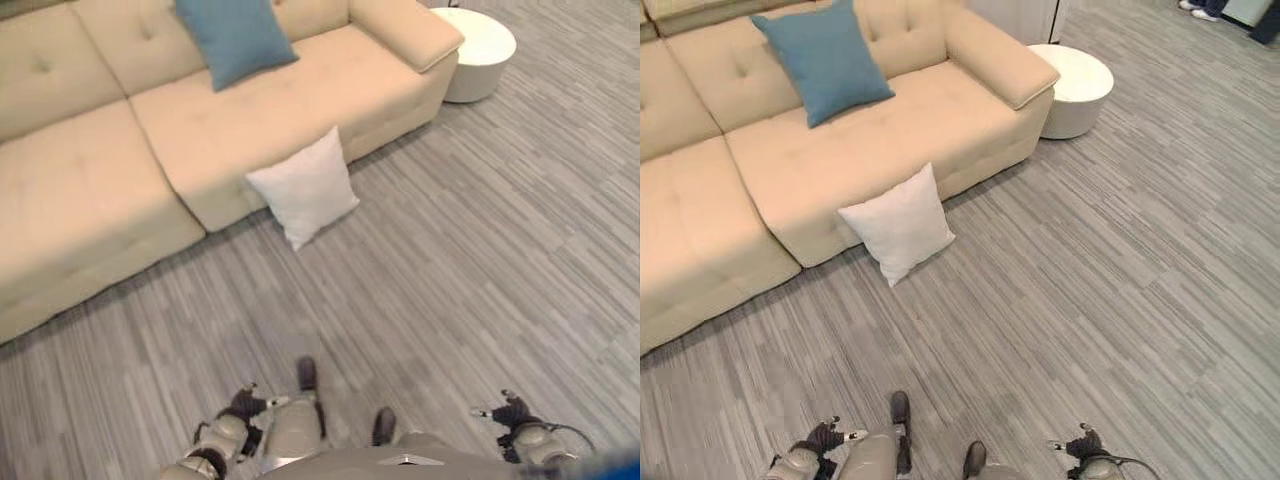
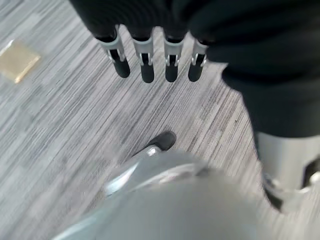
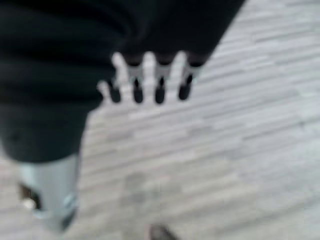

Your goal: Pick up all the scattered cushions and arrange them neatly on the sofa.

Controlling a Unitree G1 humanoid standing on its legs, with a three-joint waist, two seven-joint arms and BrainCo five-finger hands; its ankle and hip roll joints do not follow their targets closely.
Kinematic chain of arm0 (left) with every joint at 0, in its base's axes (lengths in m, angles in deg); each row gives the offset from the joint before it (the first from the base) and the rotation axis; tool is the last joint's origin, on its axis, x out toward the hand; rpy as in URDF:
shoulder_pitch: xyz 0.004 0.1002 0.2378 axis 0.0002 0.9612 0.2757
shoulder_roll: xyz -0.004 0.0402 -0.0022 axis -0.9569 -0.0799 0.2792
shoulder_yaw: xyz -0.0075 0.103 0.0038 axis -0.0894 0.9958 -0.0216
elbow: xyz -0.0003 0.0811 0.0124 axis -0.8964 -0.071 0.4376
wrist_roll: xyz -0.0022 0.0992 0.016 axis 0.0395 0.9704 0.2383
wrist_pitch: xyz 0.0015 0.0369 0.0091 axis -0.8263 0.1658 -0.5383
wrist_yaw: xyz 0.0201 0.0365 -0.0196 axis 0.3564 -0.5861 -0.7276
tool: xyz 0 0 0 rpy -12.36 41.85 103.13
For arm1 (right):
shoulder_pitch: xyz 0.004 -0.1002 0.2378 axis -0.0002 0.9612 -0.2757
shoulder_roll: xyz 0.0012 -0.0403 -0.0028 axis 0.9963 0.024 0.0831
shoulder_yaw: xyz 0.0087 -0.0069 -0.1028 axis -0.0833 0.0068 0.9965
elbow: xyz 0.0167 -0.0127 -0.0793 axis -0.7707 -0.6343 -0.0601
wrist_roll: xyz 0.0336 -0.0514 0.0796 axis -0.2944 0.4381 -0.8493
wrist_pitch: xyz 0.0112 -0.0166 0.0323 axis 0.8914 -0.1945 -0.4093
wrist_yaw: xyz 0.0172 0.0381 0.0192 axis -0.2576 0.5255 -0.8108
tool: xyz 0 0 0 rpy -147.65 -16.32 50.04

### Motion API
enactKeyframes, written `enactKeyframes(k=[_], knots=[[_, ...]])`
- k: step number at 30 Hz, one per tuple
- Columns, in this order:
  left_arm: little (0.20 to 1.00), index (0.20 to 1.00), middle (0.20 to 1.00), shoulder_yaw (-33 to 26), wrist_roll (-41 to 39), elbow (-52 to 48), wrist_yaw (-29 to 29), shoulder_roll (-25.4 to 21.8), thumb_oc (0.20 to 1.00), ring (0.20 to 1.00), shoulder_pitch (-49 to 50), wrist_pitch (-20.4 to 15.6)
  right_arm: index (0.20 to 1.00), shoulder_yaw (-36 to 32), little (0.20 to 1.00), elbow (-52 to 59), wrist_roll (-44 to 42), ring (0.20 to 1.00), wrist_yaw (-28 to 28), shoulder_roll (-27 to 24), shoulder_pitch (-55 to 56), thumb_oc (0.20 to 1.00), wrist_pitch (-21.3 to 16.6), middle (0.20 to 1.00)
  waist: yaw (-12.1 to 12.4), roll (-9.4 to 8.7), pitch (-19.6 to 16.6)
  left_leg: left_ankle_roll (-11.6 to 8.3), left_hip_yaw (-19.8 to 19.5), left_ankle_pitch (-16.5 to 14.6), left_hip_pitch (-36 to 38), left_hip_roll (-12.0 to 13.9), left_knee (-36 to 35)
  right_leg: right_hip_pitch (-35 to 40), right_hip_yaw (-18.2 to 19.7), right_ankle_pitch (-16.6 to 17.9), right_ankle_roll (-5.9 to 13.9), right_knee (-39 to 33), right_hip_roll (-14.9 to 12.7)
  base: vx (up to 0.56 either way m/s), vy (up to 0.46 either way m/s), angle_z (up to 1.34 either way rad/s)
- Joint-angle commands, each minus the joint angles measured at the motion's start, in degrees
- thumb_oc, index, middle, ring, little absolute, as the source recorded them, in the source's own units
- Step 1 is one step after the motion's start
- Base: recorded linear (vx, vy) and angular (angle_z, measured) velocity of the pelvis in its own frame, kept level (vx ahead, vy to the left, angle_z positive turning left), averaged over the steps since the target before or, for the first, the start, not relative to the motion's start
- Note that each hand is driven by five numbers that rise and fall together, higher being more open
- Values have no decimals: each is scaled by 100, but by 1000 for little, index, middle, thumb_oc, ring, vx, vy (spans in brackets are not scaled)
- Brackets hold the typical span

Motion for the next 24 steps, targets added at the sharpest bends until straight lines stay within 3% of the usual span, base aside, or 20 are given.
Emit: enactKeyframes(k=[1,2,5,6,7,8,10,13,15,16,18,20,23,24], knots=[[1000,1000,1000,-153,137,10,-5,-135,1000,1000,-75,-40,1000,37,1000,217,54,1000,-25,-75,-272,1000,24,1000,124,-149,-73,-9,-143,-893,212,-200,456,-748,407,396,462,1782,-451,302,321,6],[1000,1000,1000,-170,129,-11,-34,-192,1000,1000,-78,-45,1000,51,1000,267,62,1000,-35,-68,-306,1000,19,1000,92,-73,-23,65,-161,-949,346,-215,413,-1118,431,726,519,2393,-498,249,216,10],[1000,1000,1000,-148,107,-21,-39,-213,1000,1000,-80,-61,1000,80,1000,299,67,1000,-40,-69,-335,1000,5,1000,13,9,27,78,-282,-1023,631,-258,282,-1463,529,613,414,2521,-323,220,80,20],[1000,1000,1000,-162,120,-1,-31,-228,1000,1000,-97,-66,1000,96,1000,309,92,1000,-32,-87,-379,1000,11,1000,-41,25,35,55,-360,-1099,845,-292,177,-1671,460,564,395,2019,-247,305,22,27],[1000,1000,1000,-163,120,0,-31,-226,1000,1000,-97,-67,1000,97,1000,309,92,1000,-32,-89,-379,1000,11,1000,-51,33,57,52,-371,-1106,877,-286,170,-1633,447,558,395,2007,-241,388,-51,34],[1000,1000,1000,-169,139,26,-39,-217,1000,1000,-99,-75,1000,115,1000,342,128,1000,-40,-103,-402,1000,12,1000,-83,-1,70,12,-398,-1189,1014,-333,128,-1801,261,661,413,1368,-328,191,-46,30],[1000,1000,1000,-172,152,48,-38,-204,1000,1000,-117,-83,1000,124,1000,361,164,1000,-40,-111,-413,1000,26,1000,-135,-16,86,-17,-460,-1237,1138,-355,94,-1899,236,753,448,1026,-326,311,-84,19],[1000,1000,1000,-155,196,103,-21,-172,1000,1000,-123,-125,1000,141,1000,381,215,1000,-15,-160,-328,1000,34,1000,-282,-70,72,-71,-723,-1448,1416,-377,141,-1836,741,818,479,793,-111,354,-125,35],[1000,1000,1000,-169,196,136,-19,-144,1000,1000,-99,-124,1000,153,1000,351,225,1000,3,-158,-291,1000,30,1000,-285,-81,12,-101,-736,-1496,1481,-358,156,-1774,763,800,416,812,-69,249,-131,60],[1000,1000,1000,-170,174,148,0,-86,1000,1000,-82,-118,1000,153,1000,312,198,1000,12,-168,-249,1000,7,1000,-324,-85,-64,-222,-806,-1464,1509,-257,308,-1614,758,744,321,766,4,258,-193,53],[1000,1000,1000,-138,115,100,22,-49,1000,1000,-114,-118,1000,154,1000,282,181,1000,0,-187,-220,1000,-26,1000,-338,-127,-60,-441,-722,-1211,1284,-106,908,-1420,691,674,188,686,32,249,-230,40],[1000,1000,1000,-101,-14,-49,45,-29,1000,1000,-171,-132,1000,156,1000,253,129,1000,3,-204,-229,1000,-29,1000,-305,-195,-2,-527,-734,-1004,961,20,1621,-1227,664,555,32,620,97,152,-163,26],[1000,1000,1000,-50,-131,-175,41,-7,1000,1000,-224,-132,1000,150,1000,229,68,1000,-12,-228,-233,1000,-33,1000,-224,-271,89,-450,-799,-979,502,20,2017,-1059,645,452,-47,551,62,155,-104,5],[1000,1000,1000,-24,-188,-264,81,26,1000,1000,-230,-135,1000,148,1000,194,25,1000,-10,-251,-229,1000,-50,1000,-138,-308,95,-351,-815,-1203,271,-139,1723,-891,592,373,-16,427,48,282,4,12]])
